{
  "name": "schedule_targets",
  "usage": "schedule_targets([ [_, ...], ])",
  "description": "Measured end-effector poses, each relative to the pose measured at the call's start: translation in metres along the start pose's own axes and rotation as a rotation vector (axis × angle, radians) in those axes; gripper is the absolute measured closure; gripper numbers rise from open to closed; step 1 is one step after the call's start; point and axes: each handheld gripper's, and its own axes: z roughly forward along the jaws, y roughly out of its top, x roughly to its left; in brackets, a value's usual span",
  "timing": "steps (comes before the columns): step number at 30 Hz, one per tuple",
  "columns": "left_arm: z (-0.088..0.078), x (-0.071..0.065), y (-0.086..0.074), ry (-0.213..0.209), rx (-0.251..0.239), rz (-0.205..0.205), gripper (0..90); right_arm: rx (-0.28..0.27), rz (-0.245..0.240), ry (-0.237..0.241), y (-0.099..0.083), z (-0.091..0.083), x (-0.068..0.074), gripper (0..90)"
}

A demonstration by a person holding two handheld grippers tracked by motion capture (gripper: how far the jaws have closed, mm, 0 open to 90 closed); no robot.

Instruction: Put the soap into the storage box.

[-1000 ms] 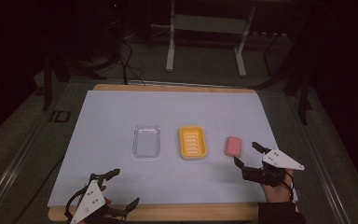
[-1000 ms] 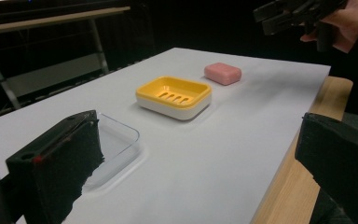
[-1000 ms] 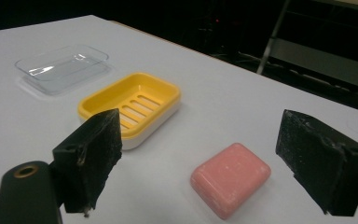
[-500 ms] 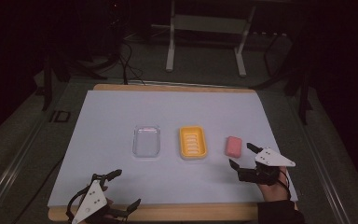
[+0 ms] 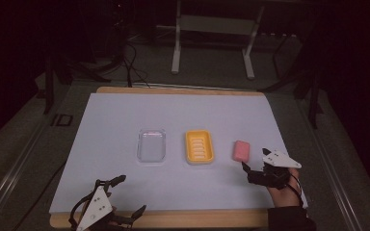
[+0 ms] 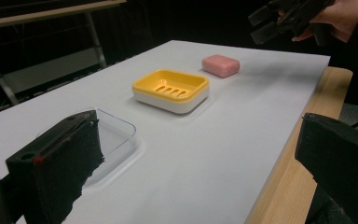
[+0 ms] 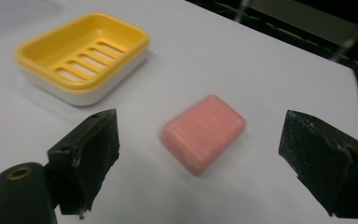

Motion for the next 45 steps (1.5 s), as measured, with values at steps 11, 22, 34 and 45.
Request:
schedule_targets([
  [11, 0.0, -0.001, 0.0, -0.003, 0.004, 0.002, 0.8, 0.199, 0.136, -0.107, -0.005, 0.003, -0.018, 13.2],
  [22, 0.003, -0.002, -0.001, -0.004, 0.024, 0.014, 0.8, 0.485, 0.251, -0.032, -0.005, 0.008, -0.033, 16.4],
  [34, 0.003, -0.002, -0.001, -0.004, 0.027, 0.011, 0.8, 0.736, 0.279, 0.059, -0.012, 0.015, -0.033, 20.3],
  [45, 0.003, -0.003, -0.001, -0.001, 0.03, 0.012, 0.8, 0.965, 0.378, 0.153, -0.011, 0.016, -0.03, 21.7],
])
